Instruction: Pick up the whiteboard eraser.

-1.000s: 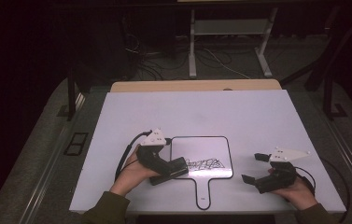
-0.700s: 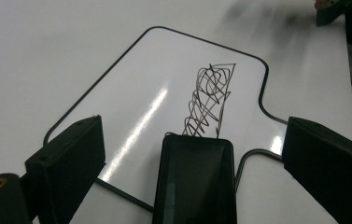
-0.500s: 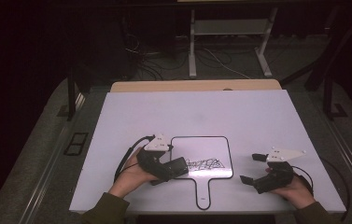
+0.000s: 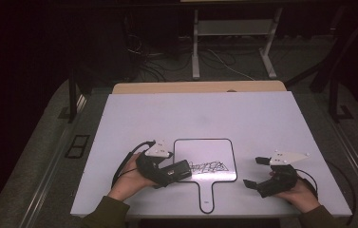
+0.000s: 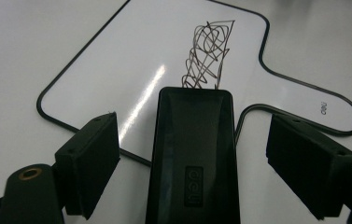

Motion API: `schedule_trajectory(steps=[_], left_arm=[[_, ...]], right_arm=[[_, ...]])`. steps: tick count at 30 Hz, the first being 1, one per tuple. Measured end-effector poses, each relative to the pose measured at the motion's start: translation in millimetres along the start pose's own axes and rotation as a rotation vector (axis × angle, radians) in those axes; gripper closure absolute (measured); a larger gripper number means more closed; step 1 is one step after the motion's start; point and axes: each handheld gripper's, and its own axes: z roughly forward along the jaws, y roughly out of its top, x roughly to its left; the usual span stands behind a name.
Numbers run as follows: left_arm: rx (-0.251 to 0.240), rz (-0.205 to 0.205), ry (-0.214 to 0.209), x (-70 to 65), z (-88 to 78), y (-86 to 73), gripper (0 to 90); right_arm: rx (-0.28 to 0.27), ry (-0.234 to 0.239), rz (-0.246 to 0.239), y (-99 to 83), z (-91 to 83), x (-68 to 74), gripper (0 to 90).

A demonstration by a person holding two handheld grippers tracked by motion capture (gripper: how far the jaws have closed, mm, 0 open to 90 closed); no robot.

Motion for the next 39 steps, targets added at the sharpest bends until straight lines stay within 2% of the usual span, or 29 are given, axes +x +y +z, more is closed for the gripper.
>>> schedule_trajectory(steps=[9,24,34,39], left_arm=[[0.083,0.017,0.009,0.6,5.0,-4.4,20.8],[0.138,0.044,-0.003,0.0,8.9,-7.5,26.4],[0.181,0.046,-0.008,0.2,13.7,-9.9,31.3],[0.184,0.047,-0.013,0.8,13.9,-10.3,34.1]], right_arm=[[-0.001,0.001,-0.003,-0.1,-0.2,-0.6,0.0],[0.004,0.000,-0.002,-0.2,-0.3,-0.5,0.0],[0.006,-0.002,-0.002,-0.3,-0.6,-0.8,0.0],[0.006,-0.002,-0.001,-0.3,-0.6,-0.9,0.0]])
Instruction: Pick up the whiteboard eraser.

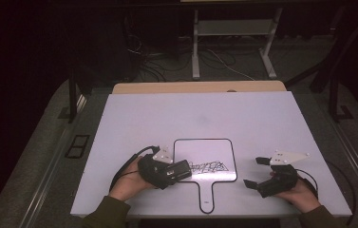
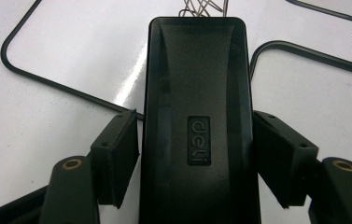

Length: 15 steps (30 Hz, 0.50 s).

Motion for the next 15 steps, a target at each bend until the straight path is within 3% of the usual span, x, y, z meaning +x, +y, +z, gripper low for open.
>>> schedule_trajectory(steps=[15], left_arm=[[0.010,-0.009,-0.020,1.7,0.8,-1.3,38.2]], right_arm=[[0.004,-0.003,0.005,-0.1,0.0,0.0,0.0]])
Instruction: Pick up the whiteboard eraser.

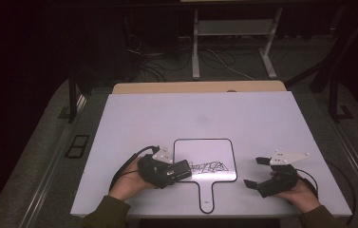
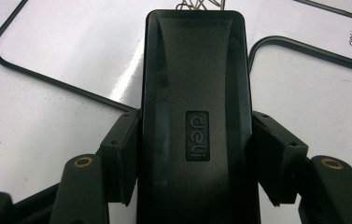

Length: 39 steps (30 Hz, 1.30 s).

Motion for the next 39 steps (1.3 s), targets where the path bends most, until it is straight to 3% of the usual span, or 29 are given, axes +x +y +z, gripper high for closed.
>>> schedule_trajectory(steps=[11,21,39], left_arm=[[-0.008,-0.008,-0.026,3.7,-0.3,-1.2,38.7],[-0.010,-0.044,-0.044,5.0,-1.0,-1.0,39.0],[-0.029,-0.095,-0.015,4.0,-8.6,1.3,39.1]], right_arm=[[0.001,0.000,0.000,0.0,0.1,0.0,0.0],[0.004,0.000,-0.003,-0.2,0.5,0.1,0.0],[0.002,0.000,-0.002,-0.4,0.3,-0.2,0.0]])
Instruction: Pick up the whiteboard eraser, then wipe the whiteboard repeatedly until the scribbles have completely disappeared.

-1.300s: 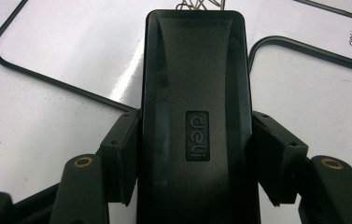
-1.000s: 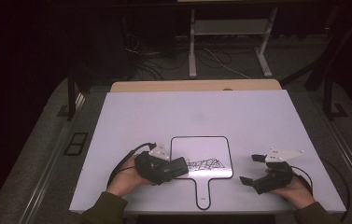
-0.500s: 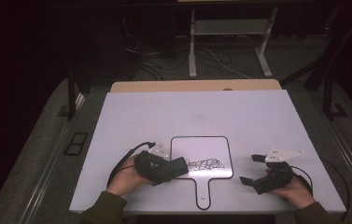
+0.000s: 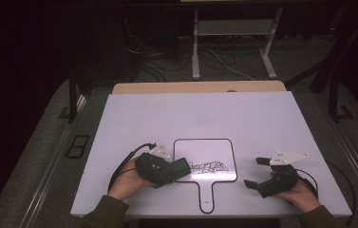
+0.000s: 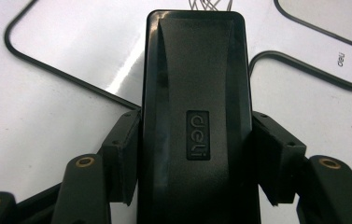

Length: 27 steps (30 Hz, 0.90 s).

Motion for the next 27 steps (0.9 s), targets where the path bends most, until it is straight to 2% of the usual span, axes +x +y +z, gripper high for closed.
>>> schedule_trajectory(steps=[3,12,27], left_arm=[[-0.005,-0.005,0.018,0.3,-2.2,1.3,39.1],[-0.048,-0.032,0.037,-0.6,-8.9,9.3,39.1],[-0.078,-0.007,0.048,0.1,-14.6,28.1,39.1]], right_arm=[[-0.001,-0.001,0.001,0.0,0.1,-0.2,0.0],[-0.004,0.002,-0.002,-0.2,0.2,-1.0,0.0],[-0.003,-0.003,0.001,0.1,-0.2,-0.6,0.0]])
